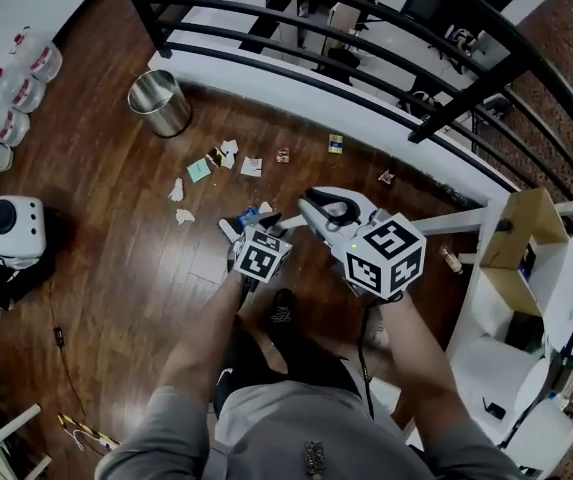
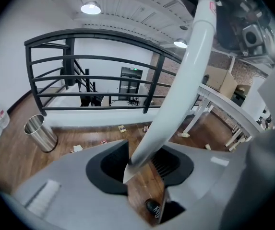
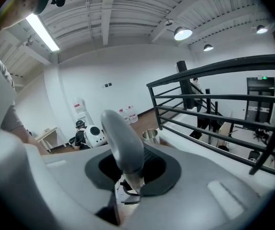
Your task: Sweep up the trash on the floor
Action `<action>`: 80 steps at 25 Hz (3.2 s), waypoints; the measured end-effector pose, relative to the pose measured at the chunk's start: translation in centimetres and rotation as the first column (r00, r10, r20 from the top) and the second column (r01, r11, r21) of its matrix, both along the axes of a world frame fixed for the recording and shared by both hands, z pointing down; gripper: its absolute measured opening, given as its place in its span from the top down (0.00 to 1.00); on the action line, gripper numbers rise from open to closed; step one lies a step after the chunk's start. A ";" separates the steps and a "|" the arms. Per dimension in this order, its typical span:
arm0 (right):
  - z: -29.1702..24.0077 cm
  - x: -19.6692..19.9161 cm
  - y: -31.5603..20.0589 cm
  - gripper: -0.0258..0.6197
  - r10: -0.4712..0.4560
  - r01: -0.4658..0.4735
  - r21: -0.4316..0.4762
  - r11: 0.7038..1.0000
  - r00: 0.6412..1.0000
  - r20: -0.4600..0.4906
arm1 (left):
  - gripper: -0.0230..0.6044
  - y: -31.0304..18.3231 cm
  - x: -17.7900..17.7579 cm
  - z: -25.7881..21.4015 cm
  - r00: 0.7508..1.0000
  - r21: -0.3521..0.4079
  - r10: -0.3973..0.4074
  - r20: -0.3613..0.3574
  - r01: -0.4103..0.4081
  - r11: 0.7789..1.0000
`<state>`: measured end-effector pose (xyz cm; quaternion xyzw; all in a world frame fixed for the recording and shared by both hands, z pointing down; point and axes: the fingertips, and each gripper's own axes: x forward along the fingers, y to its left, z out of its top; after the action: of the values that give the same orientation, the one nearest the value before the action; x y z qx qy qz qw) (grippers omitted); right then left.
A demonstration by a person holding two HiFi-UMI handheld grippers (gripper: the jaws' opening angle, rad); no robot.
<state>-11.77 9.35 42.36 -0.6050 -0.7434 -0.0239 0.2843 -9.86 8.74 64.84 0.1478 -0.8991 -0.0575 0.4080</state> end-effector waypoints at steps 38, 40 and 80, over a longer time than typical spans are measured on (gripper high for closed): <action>7.9 -2.1 6.9 0.87 0.538 -0.529 0.114 0.841 0.841 -0.061 | 0.73 10.2 -2.6 6.4 0.852 -0.038 0.523 0.022 -0.522 0.852; 7.8 -2.6 4.4 0.87 0.580 -0.571 0.120 0.812 0.813 -0.054 | 0.73 7.7 -3.3 6.3 0.824 -0.030 0.565 0.031 -0.564 0.825; -4.9 -1.5 -37.0 0.87 0.927 -0.929 -0.006 0.369 0.368 0.067 | 0.76 -36.7 -3.7 -5.8 0.365 -0.045 0.914 0.176 -0.925 0.378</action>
<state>-13.24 -27.70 37.49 -0.0776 -0.9623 0.1096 0.2366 -13.57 -27.98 59.08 0.6401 -0.6932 0.1649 0.2872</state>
